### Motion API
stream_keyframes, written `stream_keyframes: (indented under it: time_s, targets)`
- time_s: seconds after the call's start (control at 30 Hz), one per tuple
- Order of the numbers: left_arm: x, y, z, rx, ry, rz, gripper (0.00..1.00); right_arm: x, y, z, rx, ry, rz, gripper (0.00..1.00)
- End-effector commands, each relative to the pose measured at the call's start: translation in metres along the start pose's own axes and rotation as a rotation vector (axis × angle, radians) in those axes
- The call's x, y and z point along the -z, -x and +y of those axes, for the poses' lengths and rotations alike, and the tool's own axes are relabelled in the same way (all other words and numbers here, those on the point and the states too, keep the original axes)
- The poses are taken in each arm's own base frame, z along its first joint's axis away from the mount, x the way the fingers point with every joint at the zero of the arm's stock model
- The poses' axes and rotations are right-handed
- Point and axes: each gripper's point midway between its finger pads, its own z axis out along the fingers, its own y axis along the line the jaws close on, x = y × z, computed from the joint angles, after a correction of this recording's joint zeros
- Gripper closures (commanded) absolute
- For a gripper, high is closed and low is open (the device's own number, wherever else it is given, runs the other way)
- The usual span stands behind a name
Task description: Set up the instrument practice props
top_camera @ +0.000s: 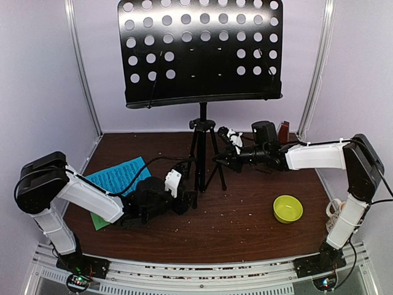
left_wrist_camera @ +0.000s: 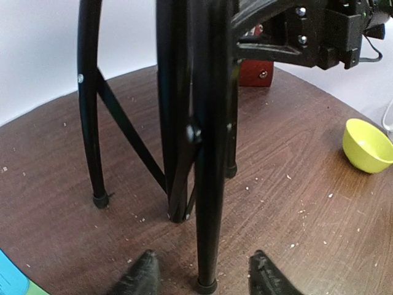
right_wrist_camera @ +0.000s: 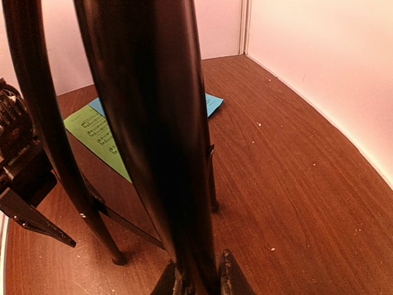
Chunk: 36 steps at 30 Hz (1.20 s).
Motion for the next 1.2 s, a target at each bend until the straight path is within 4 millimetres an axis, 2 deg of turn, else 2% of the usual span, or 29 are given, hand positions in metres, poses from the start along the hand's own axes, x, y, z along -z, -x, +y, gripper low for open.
stream_keyframes:
  time_s: [0.0,0.07,0.23,0.57,0.8,1.03,1.17]
  targets:
    - [0.004,0.024,-0.005,-0.025,-0.026,-0.059,0.41,0.000,-0.005,0.029,-0.117,0.042,0.017,1.00]
    - [-0.003,0.025,-0.008,-0.038,-0.041,-0.040,0.36,0.000,-0.005,0.032,-0.139,0.029,0.005,1.00]
    - [-0.016,0.024,-0.008,-0.035,-0.036,-0.020,0.35,0.004,-0.004,0.041,-0.167,0.014,-0.029,1.00]
    - [-0.035,0.022,0.000,-0.005,-0.053,-0.011,0.44,0.005,-0.006,0.050,-0.190,0.013,-0.040,1.00]
    - [-0.039,0.019,-0.004,0.006,-0.102,0.001,0.66,0.007,-0.005,0.050,-0.200,0.008,-0.043,1.00]
    - [-0.017,0.013,-0.003,0.011,-0.125,0.009,0.90,0.014,-0.009,0.049,-0.200,-0.017,0.010,1.00]
    - [-0.003,0.013,-0.001,0.013,-0.136,0.010,0.99,0.020,-0.012,0.048,-0.205,-0.045,0.040,1.00]
